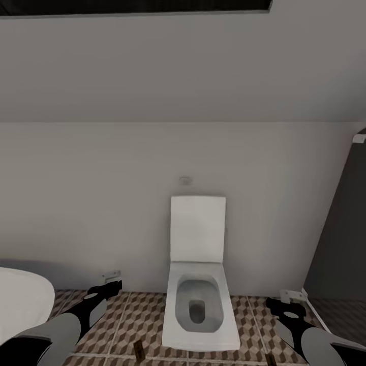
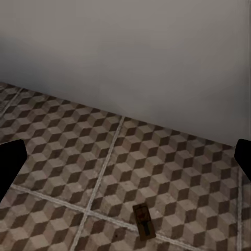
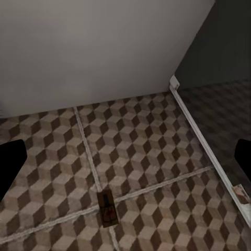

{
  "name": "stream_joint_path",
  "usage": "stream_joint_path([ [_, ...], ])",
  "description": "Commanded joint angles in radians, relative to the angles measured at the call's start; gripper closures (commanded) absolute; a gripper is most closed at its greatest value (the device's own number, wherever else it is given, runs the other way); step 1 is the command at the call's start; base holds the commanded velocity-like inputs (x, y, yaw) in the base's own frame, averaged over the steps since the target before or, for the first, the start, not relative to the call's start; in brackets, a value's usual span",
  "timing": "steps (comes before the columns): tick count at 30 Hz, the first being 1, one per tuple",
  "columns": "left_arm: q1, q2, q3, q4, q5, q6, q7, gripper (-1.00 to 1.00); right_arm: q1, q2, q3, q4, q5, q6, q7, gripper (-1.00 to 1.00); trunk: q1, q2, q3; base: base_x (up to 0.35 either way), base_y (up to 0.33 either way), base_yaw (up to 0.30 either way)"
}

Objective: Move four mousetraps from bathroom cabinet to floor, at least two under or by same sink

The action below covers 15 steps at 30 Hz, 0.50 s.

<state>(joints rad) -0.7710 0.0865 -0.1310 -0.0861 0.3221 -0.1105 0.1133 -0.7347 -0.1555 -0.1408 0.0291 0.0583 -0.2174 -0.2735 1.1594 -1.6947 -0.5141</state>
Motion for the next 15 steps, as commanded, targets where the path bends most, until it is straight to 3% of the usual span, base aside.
stream_joint_path([
  [1,-0.001,0.000,-0.009,0.000,0.008,-0.003,0.003,-1.00,-0.001,0.000,-0.008,0.003,0.006,-0.006,-0.002,-1.00,-0.004,0.007,0.002,0.000,0.000,0.000],
  [15,-0.001,-0.002,-0.009,0.001,0.008,-0.004,0.003,-1.00,-0.001,0.000,-0.008,0.003,0.006,-0.006,0.001,-1.00,-0.058,0.105,0.046,0.000,0.000,0.000],
])
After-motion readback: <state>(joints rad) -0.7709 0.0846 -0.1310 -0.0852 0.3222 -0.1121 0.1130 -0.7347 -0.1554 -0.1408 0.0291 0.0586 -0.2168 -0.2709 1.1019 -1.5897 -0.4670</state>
